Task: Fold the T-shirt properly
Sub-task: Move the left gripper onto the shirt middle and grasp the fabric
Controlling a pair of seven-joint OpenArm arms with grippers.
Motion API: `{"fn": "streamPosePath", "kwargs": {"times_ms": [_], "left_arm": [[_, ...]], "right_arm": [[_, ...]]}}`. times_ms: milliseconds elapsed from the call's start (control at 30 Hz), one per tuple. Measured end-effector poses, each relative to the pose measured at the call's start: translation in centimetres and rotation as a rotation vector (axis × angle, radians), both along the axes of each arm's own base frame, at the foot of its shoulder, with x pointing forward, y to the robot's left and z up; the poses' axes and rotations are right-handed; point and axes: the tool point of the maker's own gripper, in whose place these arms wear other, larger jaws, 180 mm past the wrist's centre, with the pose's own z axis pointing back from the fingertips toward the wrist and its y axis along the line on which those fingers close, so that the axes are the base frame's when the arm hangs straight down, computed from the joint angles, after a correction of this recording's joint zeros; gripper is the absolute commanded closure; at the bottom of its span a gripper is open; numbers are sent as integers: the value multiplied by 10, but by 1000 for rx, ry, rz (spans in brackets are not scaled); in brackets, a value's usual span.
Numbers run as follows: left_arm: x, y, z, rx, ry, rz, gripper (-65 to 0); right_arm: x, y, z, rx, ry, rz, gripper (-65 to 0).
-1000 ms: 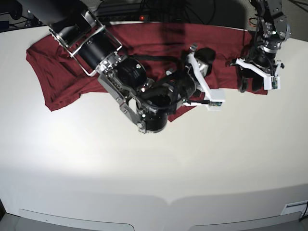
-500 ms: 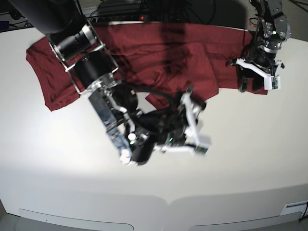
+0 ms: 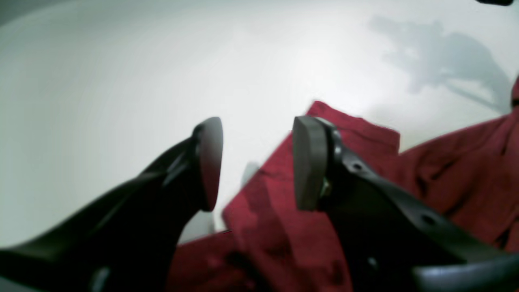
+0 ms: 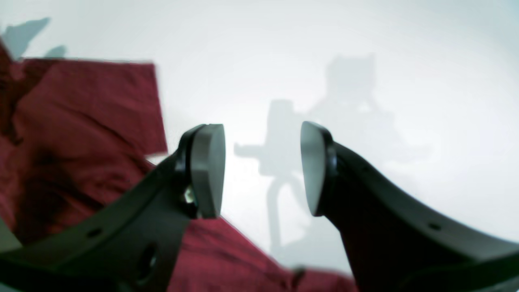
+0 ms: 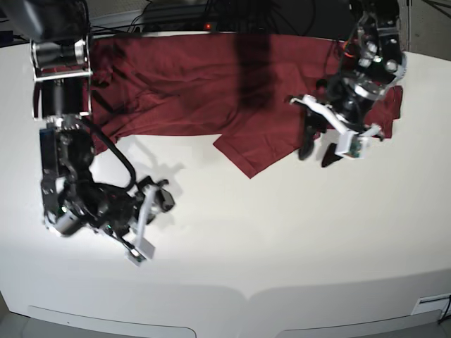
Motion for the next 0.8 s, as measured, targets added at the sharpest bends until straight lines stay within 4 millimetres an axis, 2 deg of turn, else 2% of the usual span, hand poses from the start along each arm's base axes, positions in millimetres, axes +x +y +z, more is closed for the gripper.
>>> {"fn": "streamPosePath", "kwargs": {"times_ms": [67, 167, 267, 367, 433, 533, 633, 733, 800], "left_arm": [[-3, -18, -7, 12, 43, -46, -264], [-1, -47, -1, -3, 37, -108, -264], [5, -69, 5, -14, 34, -114, -264], [13, -80, 8, 7, 28, -62, -264], [18, -84, 11, 32, 16, -18, -264], [19, -104, 12, 70, -2, -47, -264], [18, -116, -17, 107, 65, -72, -264], [19, -116, -52, 160, 146, -78, -264], [23, -113, -63, 169, 177, -77, -264]], "right_arm": [[-13, -20, -14, -2, 39, -49, -301], [-31, -46, -30, -9, 85, -121, -301], [-47, -56, -43, 19, 115, -172, -301], [-65, -66, -58, 23, 155, -208, -301], [-74, -69, -65, 20, 177, -220, -301], [-82, -70, -71, 21, 197, -224, -301], [-89, -75, -78, -19, 214, -229, -301], [-89, -85, -80, -67, 214, -237, -301], [-87, -86, -78, -63, 200, -239, -301]]}}
